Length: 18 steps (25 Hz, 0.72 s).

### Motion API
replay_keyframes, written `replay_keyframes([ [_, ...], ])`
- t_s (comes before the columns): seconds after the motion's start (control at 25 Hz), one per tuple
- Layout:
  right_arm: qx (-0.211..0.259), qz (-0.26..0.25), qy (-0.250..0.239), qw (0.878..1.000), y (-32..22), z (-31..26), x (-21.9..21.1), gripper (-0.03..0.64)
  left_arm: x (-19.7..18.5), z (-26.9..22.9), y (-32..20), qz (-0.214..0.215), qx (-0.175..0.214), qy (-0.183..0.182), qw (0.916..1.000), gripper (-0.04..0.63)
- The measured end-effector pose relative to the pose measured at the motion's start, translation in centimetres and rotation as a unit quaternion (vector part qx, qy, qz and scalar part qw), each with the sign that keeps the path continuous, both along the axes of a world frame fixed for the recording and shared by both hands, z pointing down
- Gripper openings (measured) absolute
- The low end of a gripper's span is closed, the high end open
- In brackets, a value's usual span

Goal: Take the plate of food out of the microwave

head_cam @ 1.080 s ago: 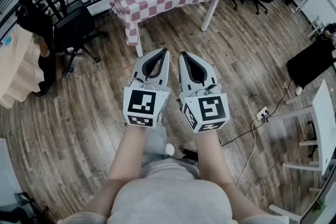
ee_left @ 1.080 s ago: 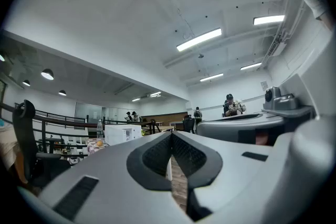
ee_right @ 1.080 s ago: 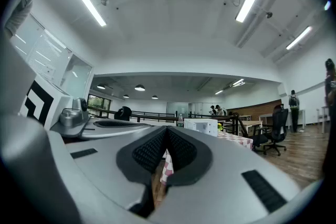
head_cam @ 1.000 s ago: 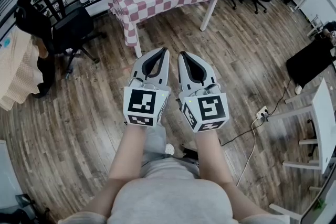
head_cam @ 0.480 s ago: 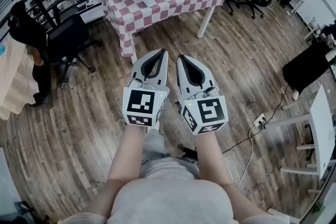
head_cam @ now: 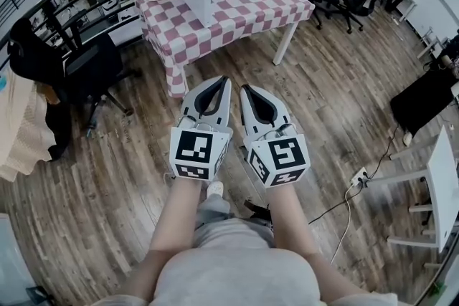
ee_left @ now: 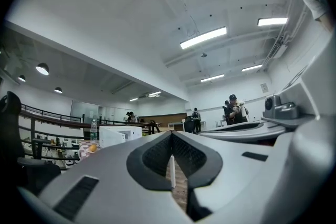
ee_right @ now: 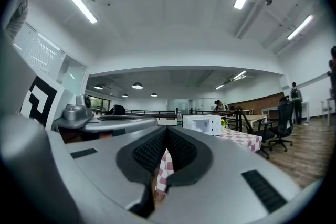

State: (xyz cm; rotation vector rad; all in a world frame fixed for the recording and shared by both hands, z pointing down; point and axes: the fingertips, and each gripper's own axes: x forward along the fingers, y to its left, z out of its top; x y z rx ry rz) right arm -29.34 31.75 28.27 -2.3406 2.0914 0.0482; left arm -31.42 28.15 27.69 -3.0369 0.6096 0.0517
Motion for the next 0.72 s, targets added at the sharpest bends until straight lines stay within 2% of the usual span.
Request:
replay_keyframes([
  [0.32, -0.003, 0.02, 0.004, 1.0, -5.3, -0.2, 2.6, 0.023, 3.3, 0.3, -5.5, 0.026, 0.007, -0.012, 0.9996, 0.002],
  [0.72, -0.011, 0.038, 0.015, 0.999, -9.5, 0.1, 4.3, 0.023, 5.2, 0.3, -9.9, 0.046, 0.002, -0.004, 0.9989, 0.002],
])
